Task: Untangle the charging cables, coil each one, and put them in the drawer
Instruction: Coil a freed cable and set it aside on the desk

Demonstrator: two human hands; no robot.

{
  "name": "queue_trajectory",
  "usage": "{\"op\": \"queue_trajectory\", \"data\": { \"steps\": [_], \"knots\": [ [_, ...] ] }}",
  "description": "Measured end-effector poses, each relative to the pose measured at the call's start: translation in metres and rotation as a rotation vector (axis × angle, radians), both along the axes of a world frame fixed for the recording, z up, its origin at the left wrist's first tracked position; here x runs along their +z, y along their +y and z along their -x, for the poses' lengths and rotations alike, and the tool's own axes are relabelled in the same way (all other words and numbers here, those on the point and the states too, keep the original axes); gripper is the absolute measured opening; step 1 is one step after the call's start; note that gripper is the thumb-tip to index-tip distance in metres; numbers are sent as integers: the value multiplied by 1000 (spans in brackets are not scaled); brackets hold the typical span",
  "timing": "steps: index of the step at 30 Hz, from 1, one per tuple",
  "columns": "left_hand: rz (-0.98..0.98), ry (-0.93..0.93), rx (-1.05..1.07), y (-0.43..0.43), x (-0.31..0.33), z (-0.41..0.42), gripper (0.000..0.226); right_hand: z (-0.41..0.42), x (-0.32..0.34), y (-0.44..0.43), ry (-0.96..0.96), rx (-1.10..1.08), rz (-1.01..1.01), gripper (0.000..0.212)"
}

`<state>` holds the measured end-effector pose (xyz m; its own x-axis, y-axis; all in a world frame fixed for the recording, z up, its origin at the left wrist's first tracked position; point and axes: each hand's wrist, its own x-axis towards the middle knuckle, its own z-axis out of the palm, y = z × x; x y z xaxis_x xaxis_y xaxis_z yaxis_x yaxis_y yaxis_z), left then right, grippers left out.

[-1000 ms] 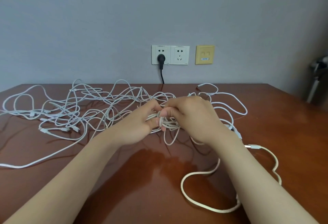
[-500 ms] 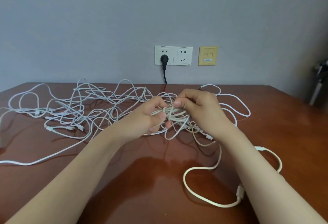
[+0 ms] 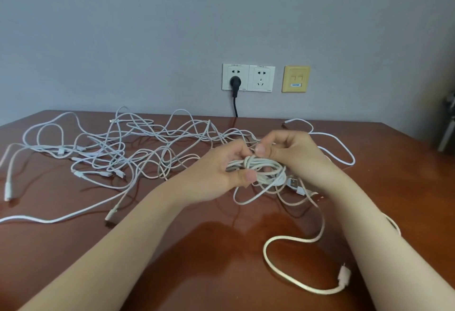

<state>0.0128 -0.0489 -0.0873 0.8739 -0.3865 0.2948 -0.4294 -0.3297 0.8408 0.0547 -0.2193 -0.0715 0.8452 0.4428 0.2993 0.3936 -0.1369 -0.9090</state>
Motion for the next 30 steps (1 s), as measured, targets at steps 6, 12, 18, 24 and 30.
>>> {"op": "queue_trajectory", "data": {
  "steps": [6, 12, 18, 24, 30],
  "knots": [
    [176, 102, 2, -5, 5, 3, 16, -6, -5, -13, 145, 198, 44, 14],
    [49, -79, 288, -1, 0, -6, 12, -2, -8, 7, -14, 150, 199, 25],
    [60, -134, 370, -2, -3, -9, 23, -2, -10, 13, -80, 26, 217, 36],
    [94, -141, 442, 1, -2, -13, 17, 0, -14, 19, -102, 9, 302, 34],
    [112, -142, 537, 8, 0, -18, 12, -3, -22, 24, -114, -128, 256, 26]
  ]
}}
